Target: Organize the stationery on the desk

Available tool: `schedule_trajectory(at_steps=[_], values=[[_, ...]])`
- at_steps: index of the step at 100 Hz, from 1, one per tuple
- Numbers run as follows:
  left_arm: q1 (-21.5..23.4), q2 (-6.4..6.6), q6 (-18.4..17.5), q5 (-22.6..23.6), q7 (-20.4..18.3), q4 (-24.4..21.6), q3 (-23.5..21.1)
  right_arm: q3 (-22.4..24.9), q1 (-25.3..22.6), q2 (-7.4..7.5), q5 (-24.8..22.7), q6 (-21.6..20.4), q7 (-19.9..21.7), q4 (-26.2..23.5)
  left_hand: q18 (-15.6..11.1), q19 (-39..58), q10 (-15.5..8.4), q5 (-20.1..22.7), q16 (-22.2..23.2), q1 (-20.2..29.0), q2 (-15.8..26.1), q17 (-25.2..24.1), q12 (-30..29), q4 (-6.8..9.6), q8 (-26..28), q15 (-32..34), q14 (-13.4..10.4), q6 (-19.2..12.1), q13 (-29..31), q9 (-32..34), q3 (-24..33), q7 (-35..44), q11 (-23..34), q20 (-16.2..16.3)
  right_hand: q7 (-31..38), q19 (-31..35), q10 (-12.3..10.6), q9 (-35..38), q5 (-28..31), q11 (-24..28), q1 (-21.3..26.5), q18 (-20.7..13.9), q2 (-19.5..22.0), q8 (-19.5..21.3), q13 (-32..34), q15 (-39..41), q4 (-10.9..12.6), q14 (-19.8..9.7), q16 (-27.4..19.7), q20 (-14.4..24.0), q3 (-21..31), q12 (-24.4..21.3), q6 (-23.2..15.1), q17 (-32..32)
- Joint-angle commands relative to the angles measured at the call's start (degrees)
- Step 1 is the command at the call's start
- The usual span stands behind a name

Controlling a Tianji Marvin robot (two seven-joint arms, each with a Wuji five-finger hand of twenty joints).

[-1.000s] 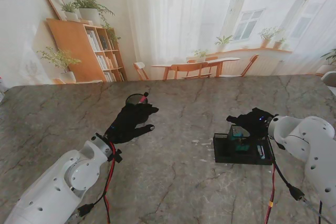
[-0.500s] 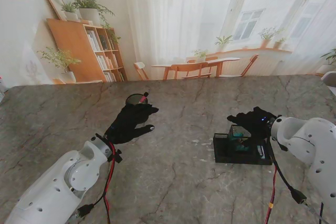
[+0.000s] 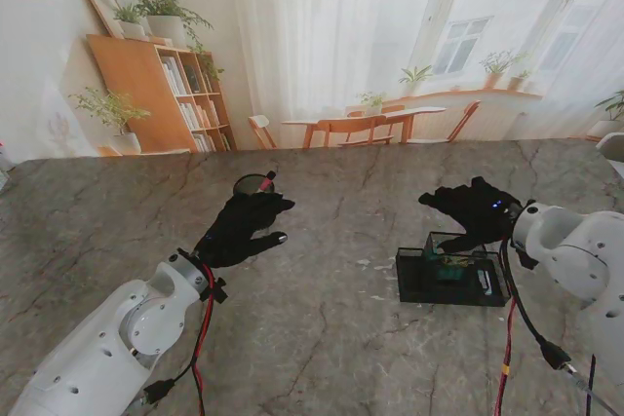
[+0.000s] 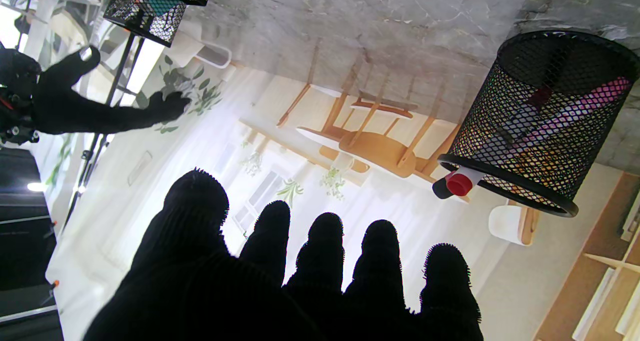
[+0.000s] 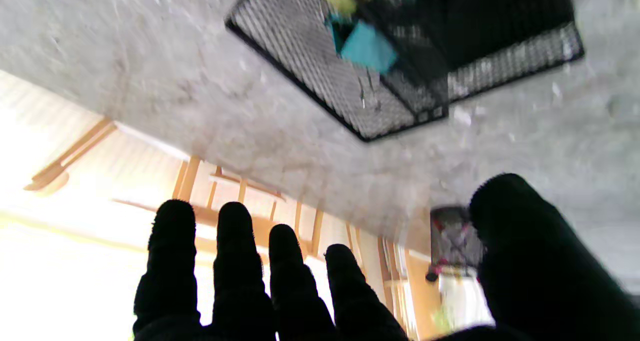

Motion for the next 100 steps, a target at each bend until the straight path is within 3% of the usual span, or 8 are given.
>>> schedule_trajectory(at_steps=[1, 23, 38, 61, 80, 93, 100], values=[[0.37, -0.23, -0.10, 0.07, 0.28, -0.37, -0.04, 0.30, 0.14, -0.51, 1.33, 1.18, -0.60, -2.31, -0.69, 0.48, -0.05, 0.81, 0.30, 1.65, 4.86, -0.83, 0.26, -6.91, 0.37, 0.25, -0.44, -0.29, 1.41, 0.46, -1.56, 0.41, -0.14, -0.02, 0.83, -0.92, 0.42, -0.45, -1.72, -1.85, -0.90, 1.74, 1.83, 1.60, -1.64, -0.87, 1.68, 0.84, -0.71, -0.72, -0.87, -0.91, -0.23, -1.34], [0.70, -0.23, -0.07, 0.51, 0.69, -0.66, -0.38, -0.37, -1.40, -2.37, 8.66, 6.42, -7.10, -7.24, -0.58, 0.40, -0.09, 0.83, 0.28, 1.77, 4.89, -0.84, 0.25, -6.89, 0.37, 0.23, -0.45, -0.26, 1.34, 0.37, -1.49, 0.41, -0.17, -0.05, 2.92, -1.45, -0.30, 1.31, 0.87, -1.24, -0.21, 1.38, 2.56, 3.00, -1.44, -1.22, 1.72, 0.55, -0.73, -0.94, -1.50, -0.74, -1.41, -1.55], [1.19, -0.26, -0.04, 1.18, 1.55, -1.00, -0.92, -3.69, -2.69, -3.98, 13.39, 11.34, -13.09, -10.33, -0.51, 0.39, -0.13, 0.76, 0.26, 1.63, 4.85, -0.84, 0.23, -6.91, 0.36, 0.21, -0.46, -0.33, 1.30, 0.34, -1.56, 0.38, -0.18, -0.03, 4.51, -1.53, -1.03, 3.47, 3.02, -0.50, 0.23, 0.88, 2.30, 3.74, -0.77, -1.23, 1.74, -0.08, -0.65, -0.95, -1.86, -0.45, -2.39, -1.36], [2.42, -0.22, -0.07, 2.09, 2.25, -2.13, -2.06, -10.59, -3.20, -5.45, 15.79, 15.10, -20.41, -10.57, -0.31, 0.46, -0.12, 0.83, 0.26, 1.68, 4.82, -0.83, 0.22, -6.91, 0.36, 0.24, -0.45, -0.36, 1.37, 0.41, -1.55, 0.40, -0.16, 0.04, 6.06, -1.51, -1.70, 5.92, 5.26, 0.02, 0.44, 0.72, 1.80, 4.17, 0.80, -1.10, 1.73, -0.48, -0.46, -0.80, -2.12, -0.21, -3.57, -0.38], [3.28, -0.10, 0.11, 2.98, 2.53, -2.81, -2.98, -15.51, -4.54, -6.08, 14.52, 19.36, -25.40, -9.04, 0.01, 0.68, -0.15, 0.67, 0.23, 1.73, 4.70, -0.80, 0.19, -6.91, 0.31, 0.18, -0.38, -0.45, 1.26, 0.32, -1.56, 0.32, -0.20, 0.16, 7.51, -1.67, -3.11, 8.73, 8.06, 0.78, 0.78, 0.34, 0.28, 4.26, 2.22, -1.25, 1.65, -1.22, -0.36, -0.69, -1.94, 0.14, -5.89, 0.46], [4.32, 0.28, 3.04, 4.28, 1.09, -4.81, -3.99, -17.76, -5.61, -6.42, 13.83, 23.91, -27.54, -7.91, 4.13, 2.00, 0.20, -1.25, -0.04, 0.84, 2.43, -1.22, -0.15, -6.72, -0.14, -0.34, 0.63, -0.47, -0.20, -1.05, -1.70, -0.61, -0.69, 1.07, 8.09, -2.03, -3.60, 10.00, 9.44, 0.82, 0.81, 0.37, -0.69, 4.05, 3.20, -1.72, 1.59, -1.55, -0.46, -0.68, -1.51, 0.12, -6.75, 1.09], [4.62, 0.60, 6.17, 5.66, -0.37, -6.10, -4.45, -18.66, -5.81, -6.67, 14.94, 26.58, -27.86, -7.26, 6.81, 3.05, 0.57, -5.52, -0.35, -1.52, 0.16, -1.67, -0.55, -6.25, -0.98, -0.83, 1.56, 1.23, -2.57, -3.11, -1.41, -2.38, -1.09, 1.56, 8.14, -2.50, -3.53, 10.02, 9.54, 0.64, 1.00, 0.21, -1.06, 3.86, 3.10, -2.17, 1.55, -1.48, -0.53, -0.78, -1.25, 0.05, -6.75, 1.04]])
